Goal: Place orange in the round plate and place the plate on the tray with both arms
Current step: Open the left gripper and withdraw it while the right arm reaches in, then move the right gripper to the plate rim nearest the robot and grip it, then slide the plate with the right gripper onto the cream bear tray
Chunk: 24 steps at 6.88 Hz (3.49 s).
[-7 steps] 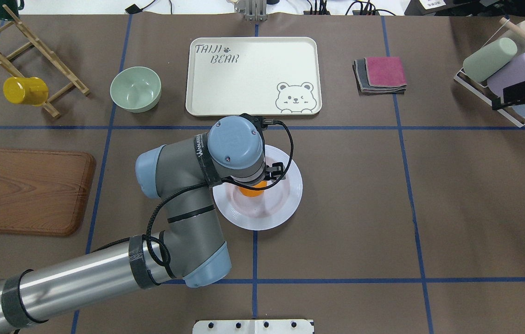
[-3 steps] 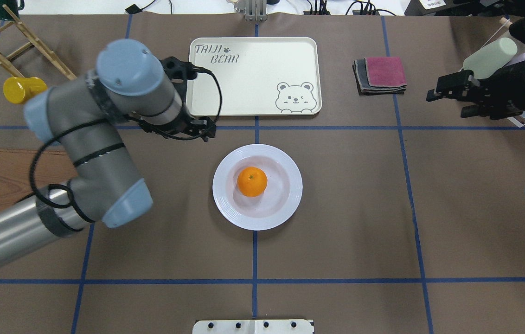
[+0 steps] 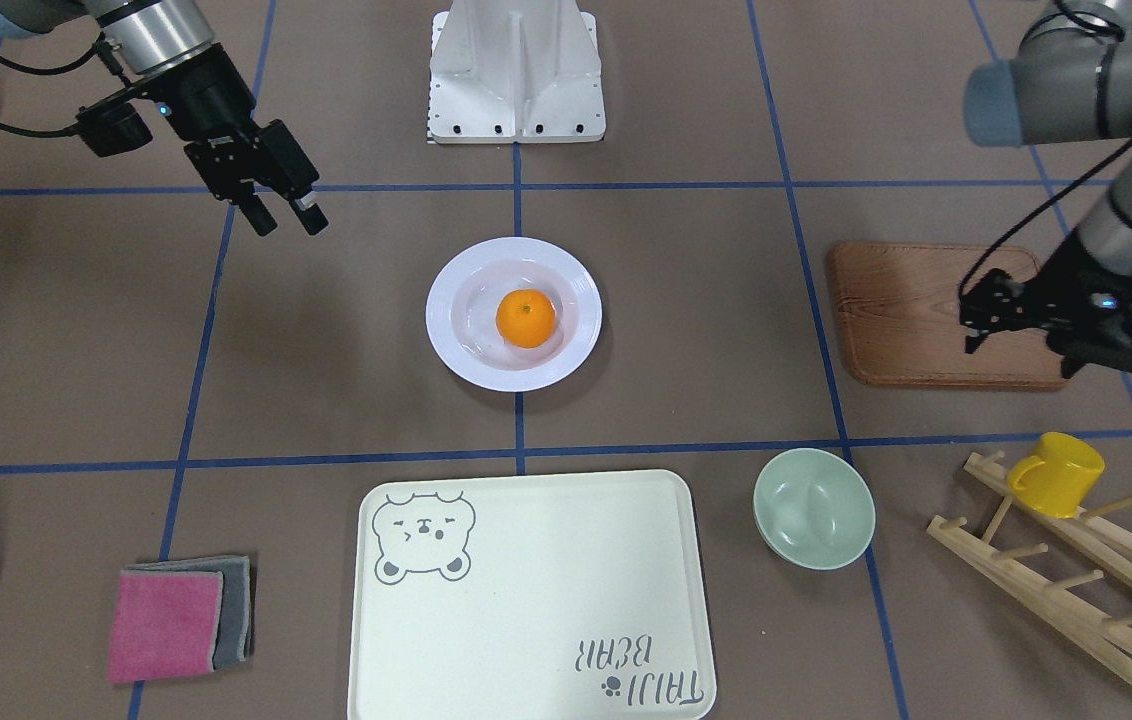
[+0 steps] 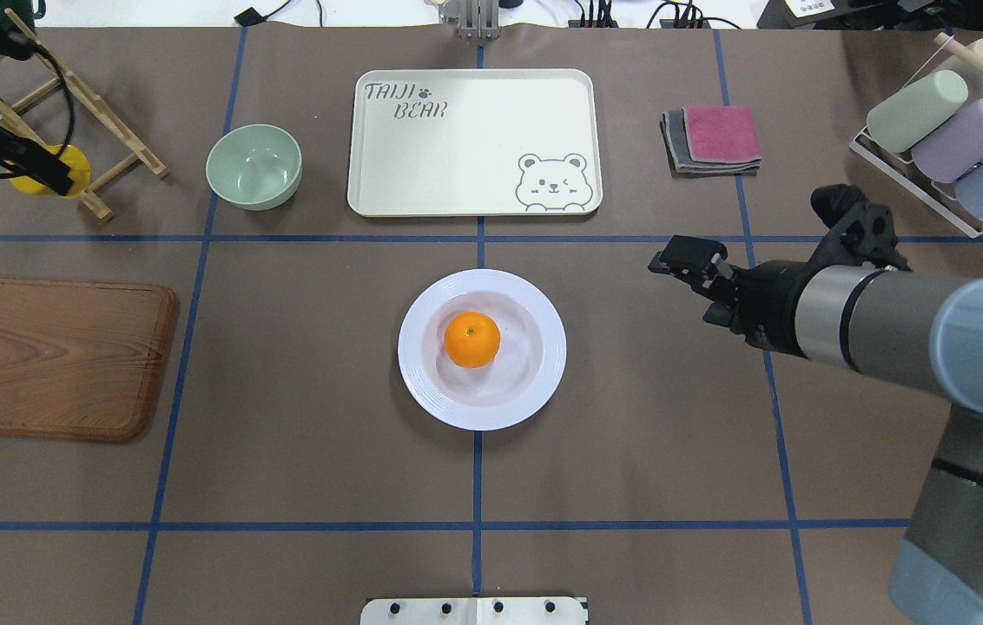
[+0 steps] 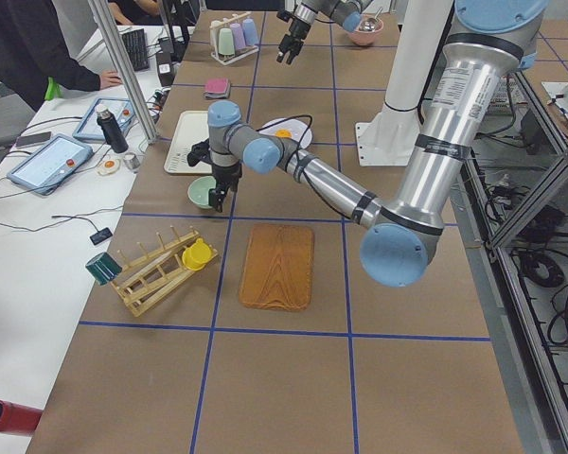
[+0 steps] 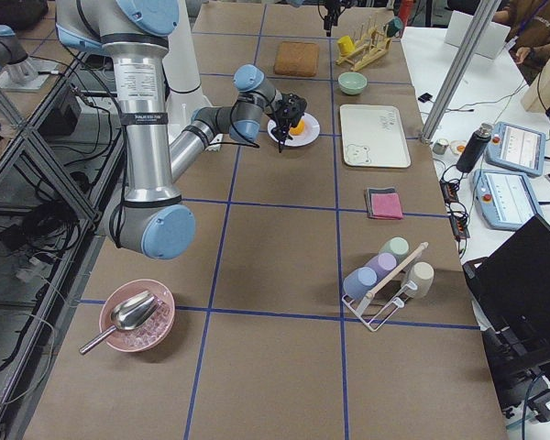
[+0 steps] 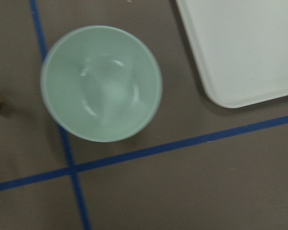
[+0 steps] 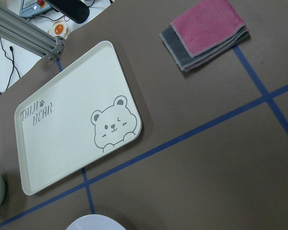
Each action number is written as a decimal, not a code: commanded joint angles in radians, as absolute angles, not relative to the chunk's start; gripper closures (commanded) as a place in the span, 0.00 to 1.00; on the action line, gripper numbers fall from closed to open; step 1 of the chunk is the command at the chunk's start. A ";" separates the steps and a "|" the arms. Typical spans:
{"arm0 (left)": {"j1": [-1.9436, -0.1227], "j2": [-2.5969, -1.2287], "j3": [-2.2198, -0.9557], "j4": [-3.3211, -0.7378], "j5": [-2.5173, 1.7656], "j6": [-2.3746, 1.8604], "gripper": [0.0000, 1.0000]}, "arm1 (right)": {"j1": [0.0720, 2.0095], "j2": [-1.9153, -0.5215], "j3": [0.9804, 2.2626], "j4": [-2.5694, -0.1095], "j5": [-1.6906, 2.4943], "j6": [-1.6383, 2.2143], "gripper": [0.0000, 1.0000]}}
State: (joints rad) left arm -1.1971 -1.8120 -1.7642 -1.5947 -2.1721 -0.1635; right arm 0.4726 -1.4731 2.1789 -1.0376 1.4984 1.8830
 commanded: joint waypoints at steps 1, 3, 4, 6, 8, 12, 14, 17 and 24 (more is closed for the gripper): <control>-1.397 -1.685 -1.659 -1.592 -2.229 0.227 0.02 | 0.227 -1.479 2.198 -1.035 1.190 2.034 0.00; -1.474 -1.677 -1.612 -1.615 -2.235 0.216 0.02 | 0.026 -1.468 2.154 -1.031 0.922 2.168 0.02; -1.474 -1.675 -1.612 -1.617 -2.235 0.207 0.02 | -0.009 -1.432 2.053 -0.972 0.893 2.275 0.06; -1.476 -1.657 -1.617 -1.623 -2.237 0.207 0.02 | 0.015 -1.316 1.913 -0.957 0.899 2.441 0.07; -1.474 -1.658 -1.617 -1.623 -2.237 0.207 0.02 | 0.067 -1.274 1.821 -0.956 0.919 2.511 0.07; -1.474 -1.660 -1.617 -1.623 -2.237 0.207 0.02 | 0.153 -1.166 1.691 -0.959 1.011 2.493 0.22; -1.471 -1.661 -1.617 -1.623 -2.237 0.206 0.02 | 0.158 -1.152 1.665 -0.960 1.015 2.490 1.00; -1.474 -1.660 -1.617 -1.623 -2.237 0.206 0.02 | 0.161 -1.131 1.664 -0.957 1.009 2.487 1.00; -1.471 -1.655 -1.617 -1.623 -2.237 0.204 0.02 | 0.386 -0.974 1.551 -0.957 0.893 2.393 1.00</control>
State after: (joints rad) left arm -1.4735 -1.6556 -1.6162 -1.6230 -2.2365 0.2052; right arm 0.3258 -1.0690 1.6719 -0.9565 0.8855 2.3858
